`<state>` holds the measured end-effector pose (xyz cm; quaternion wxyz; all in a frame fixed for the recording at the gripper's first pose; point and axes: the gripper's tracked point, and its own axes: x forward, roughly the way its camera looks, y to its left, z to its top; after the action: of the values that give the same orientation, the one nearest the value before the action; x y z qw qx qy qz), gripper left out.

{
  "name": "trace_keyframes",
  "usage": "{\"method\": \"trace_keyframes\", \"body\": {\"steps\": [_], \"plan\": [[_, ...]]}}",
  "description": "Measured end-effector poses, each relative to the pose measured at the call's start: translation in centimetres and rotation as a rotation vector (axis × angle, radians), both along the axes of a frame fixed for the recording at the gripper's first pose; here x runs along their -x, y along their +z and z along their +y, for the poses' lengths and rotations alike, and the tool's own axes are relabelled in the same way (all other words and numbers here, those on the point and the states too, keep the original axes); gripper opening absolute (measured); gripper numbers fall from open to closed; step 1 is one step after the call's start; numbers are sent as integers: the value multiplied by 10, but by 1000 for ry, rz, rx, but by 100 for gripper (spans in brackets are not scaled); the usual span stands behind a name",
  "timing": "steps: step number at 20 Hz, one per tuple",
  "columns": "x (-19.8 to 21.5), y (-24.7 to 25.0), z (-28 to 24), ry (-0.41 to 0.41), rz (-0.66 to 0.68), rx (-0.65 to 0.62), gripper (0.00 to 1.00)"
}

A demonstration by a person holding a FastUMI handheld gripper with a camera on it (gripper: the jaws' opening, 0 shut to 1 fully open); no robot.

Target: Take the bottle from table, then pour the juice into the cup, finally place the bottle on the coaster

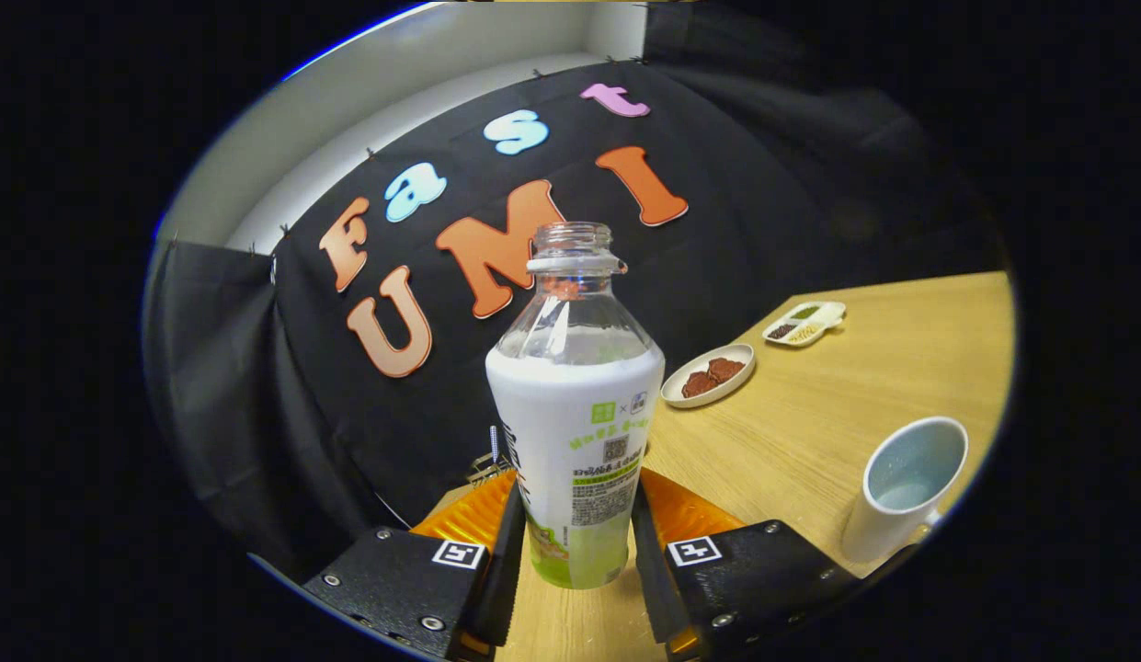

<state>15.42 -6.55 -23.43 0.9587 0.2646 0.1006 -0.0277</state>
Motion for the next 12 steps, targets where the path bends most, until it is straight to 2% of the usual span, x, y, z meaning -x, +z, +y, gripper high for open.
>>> {"method": "trace_keyframes", "body": {"steps": [4, 9, 12], "plan": [[-14, 5, -3, 19, -8, 184, 58], [-26, -10, -8, 36, 44, 401, 58], [-28, -30, -5, 63, 93, 457, 58]]}}
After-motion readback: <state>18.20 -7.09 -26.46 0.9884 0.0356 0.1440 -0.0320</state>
